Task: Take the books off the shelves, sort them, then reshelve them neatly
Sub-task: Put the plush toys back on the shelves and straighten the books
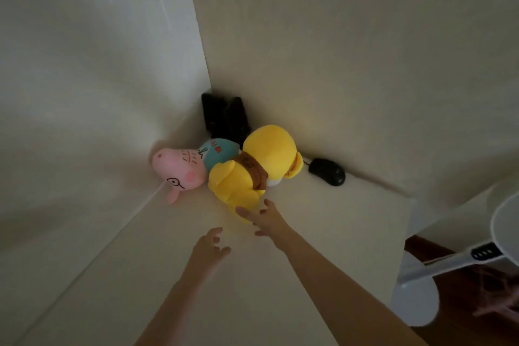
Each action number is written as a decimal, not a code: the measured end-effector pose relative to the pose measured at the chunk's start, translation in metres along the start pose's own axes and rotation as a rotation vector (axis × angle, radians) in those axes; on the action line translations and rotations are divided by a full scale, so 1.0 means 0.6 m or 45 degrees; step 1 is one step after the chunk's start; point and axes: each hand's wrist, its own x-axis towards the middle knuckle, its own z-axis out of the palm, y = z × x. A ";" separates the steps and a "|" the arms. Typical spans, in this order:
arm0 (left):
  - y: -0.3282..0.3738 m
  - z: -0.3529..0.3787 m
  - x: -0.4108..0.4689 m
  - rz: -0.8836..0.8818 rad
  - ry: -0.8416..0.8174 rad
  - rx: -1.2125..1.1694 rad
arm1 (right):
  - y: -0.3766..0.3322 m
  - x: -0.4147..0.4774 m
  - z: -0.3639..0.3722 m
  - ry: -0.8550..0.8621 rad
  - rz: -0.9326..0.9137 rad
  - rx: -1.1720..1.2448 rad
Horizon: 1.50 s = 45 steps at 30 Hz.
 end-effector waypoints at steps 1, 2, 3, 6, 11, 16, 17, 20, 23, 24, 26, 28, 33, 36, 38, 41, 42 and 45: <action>-0.001 -0.001 0.010 -0.009 0.027 -0.056 | -0.008 0.016 0.011 0.005 -0.015 0.036; -0.003 0.000 0.021 -0.014 0.056 -0.114 | -0.015 0.031 0.020 0.015 -0.017 0.082; -0.005 0.000 0.029 -0.023 0.080 -0.170 | -0.019 0.043 0.029 0.028 -0.012 0.118; -0.011 -0.002 0.052 -0.057 0.126 -0.308 | -0.024 0.064 0.046 0.080 -0.058 0.242; 0.018 -0.008 0.064 0.043 0.384 -0.562 | -0.013 0.038 0.047 0.211 -0.166 0.265; 0.081 -0.017 0.021 0.380 0.319 -0.531 | 0.044 -0.040 0.055 0.494 -0.313 -0.057; 0.089 -0.010 0.011 0.362 0.269 -0.395 | 0.055 -0.058 0.062 0.559 -0.348 -0.153; 0.095 0.011 -0.027 0.136 0.251 -0.291 | 0.087 -0.102 0.081 0.853 -0.695 -0.573; 0.071 0.007 -0.052 0.051 0.249 -0.497 | 0.100 -0.130 0.085 0.897 -0.898 -0.782; 0.064 0.000 -0.056 0.053 0.228 -0.582 | 0.102 -0.139 0.086 0.850 -0.931 -0.815; 0.059 -0.016 -0.072 0.053 0.127 -0.824 | 0.103 -0.159 0.084 0.686 -0.993 -0.823; 0.060 -0.038 -0.090 0.086 0.046 -0.980 | 0.086 -0.185 0.072 0.390 -0.977 -0.684; 0.084 -0.112 -0.157 0.290 -0.234 -1.107 | 0.004 -0.231 0.012 0.227 -0.796 -0.160; 0.099 -0.151 -0.206 0.361 -0.369 -1.123 | -0.047 -0.254 -0.013 0.169 -0.697 -0.230; 0.102 -0.175 -0.235 0.394 -0.421 -1.132 | -0.076 -0.279 -0.026 -0.094 -0.647 -0.150; 0.110 -0.206 -0.279 0.363 -0.606 -1.216 | -0.112 -0.336 -0.031 -0.420 -0.721 -0.133; 0.115 -0.213 -0.294 0.376 -0.645 -1.247 | -0.120 -0.357 -0.029 -0.464 -0.759 -0.115; 0.145 -0.246 -0.352 0.503 -0.698 -1.186 | -0.142 -0.432 -0.023 -0.390 -0.912 -0.042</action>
